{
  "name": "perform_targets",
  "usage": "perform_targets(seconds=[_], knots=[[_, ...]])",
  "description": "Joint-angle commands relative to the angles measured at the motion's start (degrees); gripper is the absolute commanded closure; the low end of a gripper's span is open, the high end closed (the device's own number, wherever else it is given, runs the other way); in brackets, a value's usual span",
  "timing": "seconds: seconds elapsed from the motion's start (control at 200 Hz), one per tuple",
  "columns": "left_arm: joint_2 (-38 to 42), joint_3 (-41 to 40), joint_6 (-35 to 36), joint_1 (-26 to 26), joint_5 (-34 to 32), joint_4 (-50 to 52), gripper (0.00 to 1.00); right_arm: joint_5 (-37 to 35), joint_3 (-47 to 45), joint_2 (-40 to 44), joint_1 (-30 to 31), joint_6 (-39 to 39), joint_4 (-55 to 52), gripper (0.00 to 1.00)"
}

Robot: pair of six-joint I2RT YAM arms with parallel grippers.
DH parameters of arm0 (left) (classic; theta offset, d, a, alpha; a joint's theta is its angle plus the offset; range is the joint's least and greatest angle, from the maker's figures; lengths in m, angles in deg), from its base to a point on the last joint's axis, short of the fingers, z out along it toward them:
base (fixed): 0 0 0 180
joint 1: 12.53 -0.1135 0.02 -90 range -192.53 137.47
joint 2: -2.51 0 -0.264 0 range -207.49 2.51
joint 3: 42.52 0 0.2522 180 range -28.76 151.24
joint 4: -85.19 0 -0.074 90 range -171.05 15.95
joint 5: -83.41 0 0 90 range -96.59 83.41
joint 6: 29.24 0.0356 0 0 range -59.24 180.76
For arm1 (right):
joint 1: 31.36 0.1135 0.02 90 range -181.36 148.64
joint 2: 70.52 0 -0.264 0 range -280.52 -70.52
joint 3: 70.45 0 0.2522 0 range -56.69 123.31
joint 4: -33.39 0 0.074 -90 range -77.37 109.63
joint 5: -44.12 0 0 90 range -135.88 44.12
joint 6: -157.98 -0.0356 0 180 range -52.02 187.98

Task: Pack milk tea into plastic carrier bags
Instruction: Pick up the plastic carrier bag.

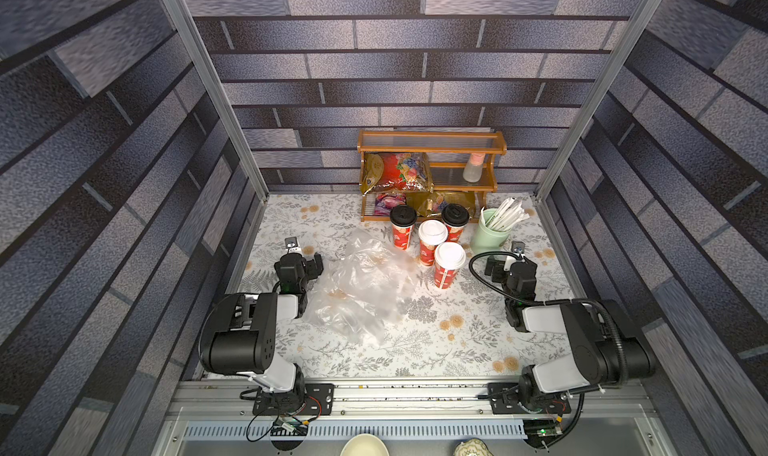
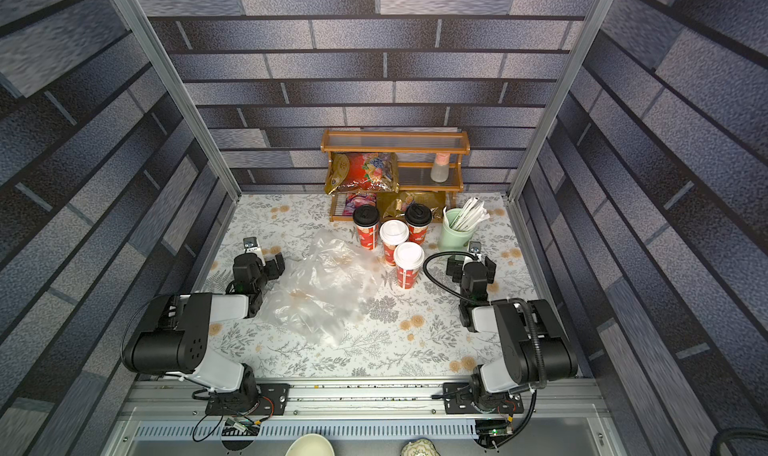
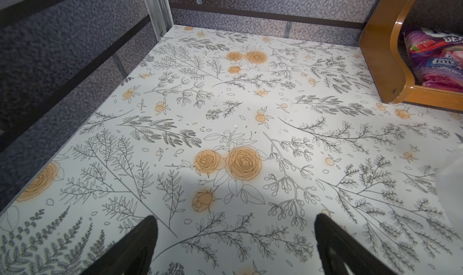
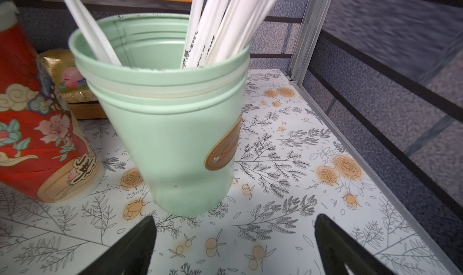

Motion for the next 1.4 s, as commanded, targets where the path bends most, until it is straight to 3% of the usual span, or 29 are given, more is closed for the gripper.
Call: perform_targets(seconds=[0.0, 0.125, 0.326, 0.486, 0.651, 0.747, 0.822, 0.977, 1.132, 1.238, 1.398], knots=[[3.9, 7.9, 3.8, 3.0, -6.4, 15.3, 0.00, -0.4, 0.1, 7.1, -0.2, -0.6, -5.6, 0.00], [5.5, 14.5, 3.0, 6.7, -12.4, 27.3, 0.00, 0.9, 4.2, 16.5, -0.1, -2.0, -22.8, 0.00], [9.9, 23.1, -7.2, 7.7, -9.0, 50.9, 0.00, 7.6, 13.6, 28.9, -0.2, -9.8, -52.3, 0.02], [15.7, 28.6, -7.3, 9.6, -5.8, 66.7, 0.00, 17.1, 21.2, 34.4, -0.2, -17.9, -70.4, 0.09], [19.3, 35.7, -7.3, 20.1, -4.6, 81.4, 0.00, 32.0, 29.8, 33.9, 0.0, -25.0, -84.9, 0.21], [19.0, 38.2, -9.5, 28.8, -4.3, 86.9, 0.00, 40.4, 31.1, 34.0, 1.0, -28.7, -86.8, 0.22], [17.7, 39.6, -13.7, 33.7, -2.9, 89.9, 0.00, 43.3, 32.1, 34.6, 3.6, -29.9, -88.1, 0.23], [15.2, 38.6, -23.9, 39.9, 2.0, 91.8, 0.00, 42.9, 34.6, 33.8, 12.9, -31.3, -91.6, 0.24], [13.9, 33.8, -32.5, 47.9, 7.8, 85.6, 0.00, 40.2, 34.8, 31.5, 22.3, -34.3, -91.0, 0.24], [13.8, 29.1, -39.0, 50.1, 9.7, 81.2, 0.00, 37.1, 33.2, 29.5, 27.6, -36.6, -89.2, 0.25], [19.2, 21.8, -48.3, 47.9, 4.5, 78.1, 0.00, 35.0, 30.3, 27.2, 32.3, -39.9, -84.4, 0.25]])
